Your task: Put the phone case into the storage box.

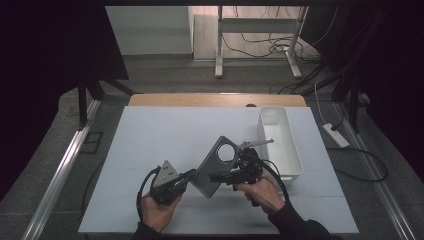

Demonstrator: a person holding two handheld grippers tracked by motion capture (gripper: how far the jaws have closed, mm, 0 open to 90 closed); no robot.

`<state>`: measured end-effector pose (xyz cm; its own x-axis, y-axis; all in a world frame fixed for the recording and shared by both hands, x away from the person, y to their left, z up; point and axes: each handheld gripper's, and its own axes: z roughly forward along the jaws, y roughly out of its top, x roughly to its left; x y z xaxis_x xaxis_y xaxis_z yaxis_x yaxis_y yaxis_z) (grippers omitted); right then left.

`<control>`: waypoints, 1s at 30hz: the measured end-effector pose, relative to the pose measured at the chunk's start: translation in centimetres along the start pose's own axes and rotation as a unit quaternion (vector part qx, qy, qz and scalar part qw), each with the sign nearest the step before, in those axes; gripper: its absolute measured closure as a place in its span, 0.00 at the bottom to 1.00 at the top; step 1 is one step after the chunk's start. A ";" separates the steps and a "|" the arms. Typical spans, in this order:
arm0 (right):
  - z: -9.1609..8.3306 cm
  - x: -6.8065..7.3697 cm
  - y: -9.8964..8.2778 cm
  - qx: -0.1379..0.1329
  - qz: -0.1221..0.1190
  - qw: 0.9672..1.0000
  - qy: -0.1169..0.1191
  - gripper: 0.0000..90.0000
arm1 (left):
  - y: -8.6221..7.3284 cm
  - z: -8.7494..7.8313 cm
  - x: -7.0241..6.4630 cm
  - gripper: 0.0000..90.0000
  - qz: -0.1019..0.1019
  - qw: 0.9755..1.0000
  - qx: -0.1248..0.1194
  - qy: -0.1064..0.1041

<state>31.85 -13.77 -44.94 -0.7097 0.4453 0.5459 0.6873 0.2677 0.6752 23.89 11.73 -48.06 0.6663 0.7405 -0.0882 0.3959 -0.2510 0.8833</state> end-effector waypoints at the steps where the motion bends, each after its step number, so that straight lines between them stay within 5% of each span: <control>1: 0.1 0.0 0.0 0.001 0.001 1.000 -0.004 0.00 | 0.0 0.0 0.0 0.99 0.000 1.000 -0.001 0.001; 5: 0.1 0.0 0.0 0.000 0.002 1.000 -0.013 0.09 | 0.0 0.0 0.0 0.99 0.000 1.000 -0.002 0.001; 11: -0.1 0.0 0.1 -0.013 0.011 1.000 -0.003 0.43 | 0.0 0.0 -0.1 0.99 -0.001 1.000 -0.003 0.002; 20: -0.2 0.0 0.1 -0.031 0.018 0.999 0.015 0.83 | 0.0 -0.3 -0.1 0.99 0.001 1.000 -0.013 0.001; 30: -0.2 -0.5 -0.3 -0.049 0.053 0.997 0.033 0.95 | 0.0 -0.4 -0.2 0.97 0.008 1.000 -0.015 -0.004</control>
<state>31.96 -14.24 -45.31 -0.6449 0.4082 0.6461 0.7429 0.1362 0.6554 23.44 11.83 -47.85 0.6772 0.7317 -0.0774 0.3657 -0.2435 0.8983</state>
